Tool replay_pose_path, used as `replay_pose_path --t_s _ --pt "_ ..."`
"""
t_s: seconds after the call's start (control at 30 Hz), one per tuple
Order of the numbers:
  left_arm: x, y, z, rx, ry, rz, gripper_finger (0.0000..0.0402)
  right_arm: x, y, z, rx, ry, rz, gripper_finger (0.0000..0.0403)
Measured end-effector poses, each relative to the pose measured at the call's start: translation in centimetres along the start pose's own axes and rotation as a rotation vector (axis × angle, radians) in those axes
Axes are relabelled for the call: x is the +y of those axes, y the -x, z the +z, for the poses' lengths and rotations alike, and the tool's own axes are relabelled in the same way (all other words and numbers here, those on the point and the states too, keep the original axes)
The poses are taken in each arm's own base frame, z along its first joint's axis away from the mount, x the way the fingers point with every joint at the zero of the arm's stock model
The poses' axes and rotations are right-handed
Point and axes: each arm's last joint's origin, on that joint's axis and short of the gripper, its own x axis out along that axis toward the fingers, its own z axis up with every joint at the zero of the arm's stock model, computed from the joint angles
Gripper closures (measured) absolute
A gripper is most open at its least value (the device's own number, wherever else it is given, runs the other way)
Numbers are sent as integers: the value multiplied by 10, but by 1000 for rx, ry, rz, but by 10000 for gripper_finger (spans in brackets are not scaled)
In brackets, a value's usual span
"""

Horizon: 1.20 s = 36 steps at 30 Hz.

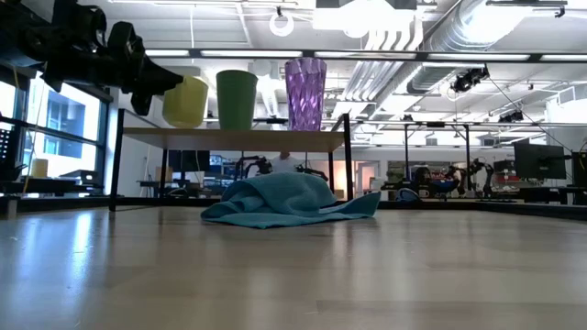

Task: Stack small to large cups/mugs on shelf
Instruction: Put the yellow mug on the shelf

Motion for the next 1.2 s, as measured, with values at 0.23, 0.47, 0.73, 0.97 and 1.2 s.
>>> replay_pose_path --t_s 0.23,0.47,0.73,0.97,1.2 --pt "0 0 0 0 22 -2 387 0 0 0 0 0 0 275" --pt "-8 4 5 -29 -21 -19 387 0 0 -1 9 -1 1 275" --pt "-25 15 13 -76 -49 -35 387 0 0 -1 9 3 1 275" --pt "-41 20 12 -83 -33 -47 387 0 0 -1 7 5 1 275" --pt "-60 19 8 -87 -34 -89 397 6 -1 1 -3 15 19 275"
